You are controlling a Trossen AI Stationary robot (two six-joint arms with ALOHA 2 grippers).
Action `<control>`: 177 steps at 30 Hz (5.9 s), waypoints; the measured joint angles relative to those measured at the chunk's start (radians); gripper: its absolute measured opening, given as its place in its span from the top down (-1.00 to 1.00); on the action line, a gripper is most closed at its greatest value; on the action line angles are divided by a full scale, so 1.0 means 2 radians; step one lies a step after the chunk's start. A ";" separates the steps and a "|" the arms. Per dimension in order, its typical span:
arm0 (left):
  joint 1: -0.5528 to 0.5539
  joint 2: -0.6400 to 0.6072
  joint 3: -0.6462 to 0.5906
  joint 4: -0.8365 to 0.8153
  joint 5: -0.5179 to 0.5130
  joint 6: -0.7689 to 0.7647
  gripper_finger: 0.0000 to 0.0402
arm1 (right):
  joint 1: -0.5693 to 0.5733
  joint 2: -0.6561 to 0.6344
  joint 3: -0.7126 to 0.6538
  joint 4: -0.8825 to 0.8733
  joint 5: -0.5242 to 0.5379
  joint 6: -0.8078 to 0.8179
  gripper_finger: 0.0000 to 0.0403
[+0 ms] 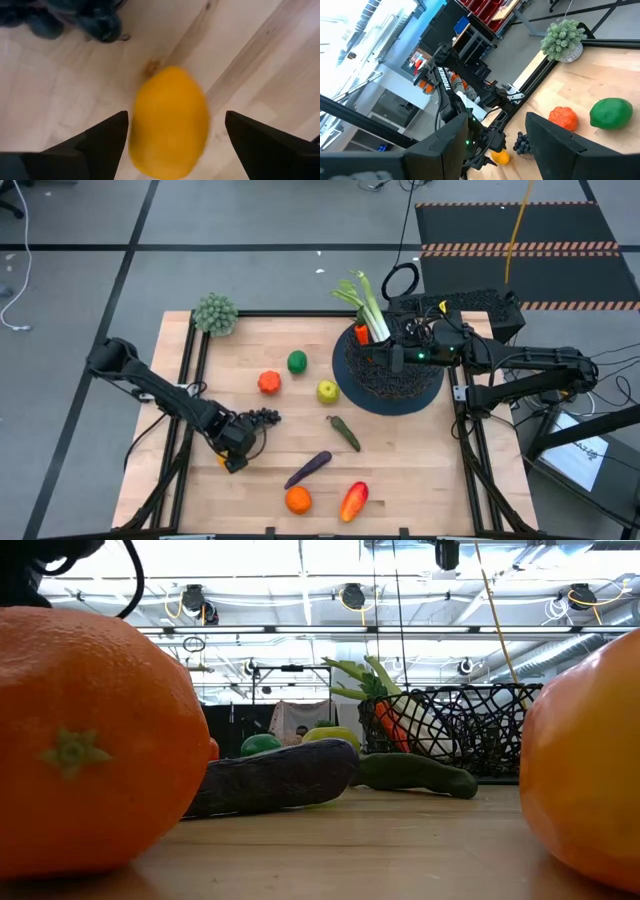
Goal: Build produce basket
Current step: Put the yellow lemon into the black woven basket
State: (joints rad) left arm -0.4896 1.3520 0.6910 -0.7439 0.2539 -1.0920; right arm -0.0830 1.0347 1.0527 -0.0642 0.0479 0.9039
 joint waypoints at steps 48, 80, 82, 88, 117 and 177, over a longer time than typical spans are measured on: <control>0.173 -0.253 0.212 0.133 -0.298 -0.077 -0.19 | -0.004 0.000 0.000 -0.013 -0.099 -0.105 0.04; 0.193 -0.227 0.212 0.264 -0.360 -0.022 -0.21 | -0.003 0.000 0.000 -0.012 -0.236 -0.175 0.04; 0.193 -0.227 0.212 0.264 -0.375 0.010 -0.21 | -0.003 0.000 0.000 -0.012 -0.236 -0.174 0.04; 0.194 -0.227 0.212 0.264 -0.412 0.106 -0.21 | -0.003 0.000 0.000 -0.011 -0.234 -0.166 0.04; 0.195 -0.227 0.212 0.265 -0.364 0.489 -0.21 | 0.029 0.000 0.000 -0.006 -0.014 0.023 0.04; 0.192 -0.014 0.212 0.530 -0.230 0.230 -0.21 | 0.143 0.156 0.000 0.297 0.183 -0.197 -0.32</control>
State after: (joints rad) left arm -0.1051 1.3247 1.1141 0.3165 -0.2062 -0.6312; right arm 0.2026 1.3472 1.0531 0.5299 0.4146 0.5108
